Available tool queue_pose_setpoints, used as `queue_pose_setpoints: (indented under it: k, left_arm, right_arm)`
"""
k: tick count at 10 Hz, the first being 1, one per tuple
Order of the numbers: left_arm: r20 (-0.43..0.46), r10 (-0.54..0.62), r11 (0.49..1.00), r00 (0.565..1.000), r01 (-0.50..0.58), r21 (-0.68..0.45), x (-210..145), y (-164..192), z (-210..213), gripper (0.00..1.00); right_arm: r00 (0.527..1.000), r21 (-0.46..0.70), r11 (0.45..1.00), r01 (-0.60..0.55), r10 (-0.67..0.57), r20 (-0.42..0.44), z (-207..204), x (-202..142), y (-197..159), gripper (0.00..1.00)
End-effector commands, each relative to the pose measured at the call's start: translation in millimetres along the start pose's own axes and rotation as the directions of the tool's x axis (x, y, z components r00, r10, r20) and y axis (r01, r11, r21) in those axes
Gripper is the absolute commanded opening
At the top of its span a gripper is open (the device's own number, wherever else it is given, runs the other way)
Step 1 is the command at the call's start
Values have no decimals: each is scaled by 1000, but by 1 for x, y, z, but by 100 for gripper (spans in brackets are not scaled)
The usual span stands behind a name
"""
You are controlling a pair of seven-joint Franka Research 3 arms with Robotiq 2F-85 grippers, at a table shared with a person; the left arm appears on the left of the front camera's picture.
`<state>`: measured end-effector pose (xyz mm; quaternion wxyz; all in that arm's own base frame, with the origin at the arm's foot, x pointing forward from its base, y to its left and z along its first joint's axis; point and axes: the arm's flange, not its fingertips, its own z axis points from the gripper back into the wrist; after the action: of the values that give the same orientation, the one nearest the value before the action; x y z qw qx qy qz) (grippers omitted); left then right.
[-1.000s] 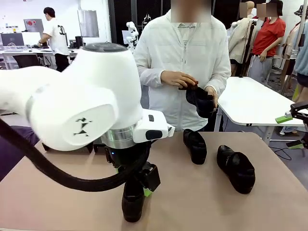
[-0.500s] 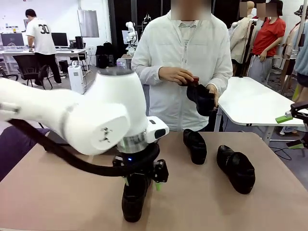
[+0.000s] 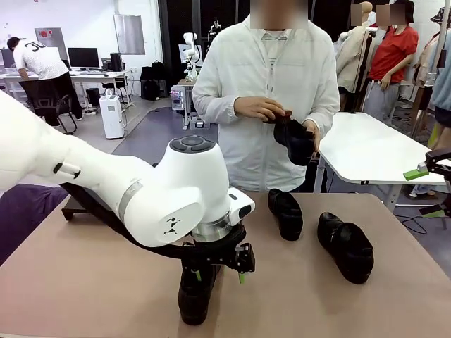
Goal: Organize the shoes by placing them on the stand.
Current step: Place the Shoe from the middle of the table onto the Shoes Stand.
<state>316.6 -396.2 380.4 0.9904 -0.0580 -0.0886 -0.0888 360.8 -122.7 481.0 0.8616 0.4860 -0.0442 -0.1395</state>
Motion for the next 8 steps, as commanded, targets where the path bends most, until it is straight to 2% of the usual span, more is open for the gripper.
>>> queue_pose_setpoints:
  k: [1, 2, 4, 5, 6, 8]
  left_arm:
    - [-13, 22, 998, 1000, -21, 53, 1, -3, -11, 100]
    - [-31, 24, 999, 999, -22, 47, 1, -3, -17, 100]
    - [-5, 25, 998, 1000, -24, 61, 1, -1, -20, 100]
    - [8, 26, 997, 1000, -27, 69, 2, 0, -21, 41]
    - [13, 30, 997, 999, -31, 77, 0, 1, -22, 0]
    - [13, 26, 996, 1000, -27, 88, 1, 1, -23, 0]
  right_arm:
    - [1000, -6, 1000, 8, -8, -6, 3, 1, 2, 100]
    - [1000, -6, 1000, 8, -8, -6, 3, 1, 2, 100]
    - [1000, -6, 1000, 8, -8, -6, 3, 1, 2, 100]
    - [1000, -6, 1000, 8, -8, -6, 3, 1, 2, 100]
    - [1000, -6, 1000, 8, -8, -6, 3, 1, 2, 100]
    - [1000, -6, 1000, 8, -8, -6, 3, 1, 2, 100]
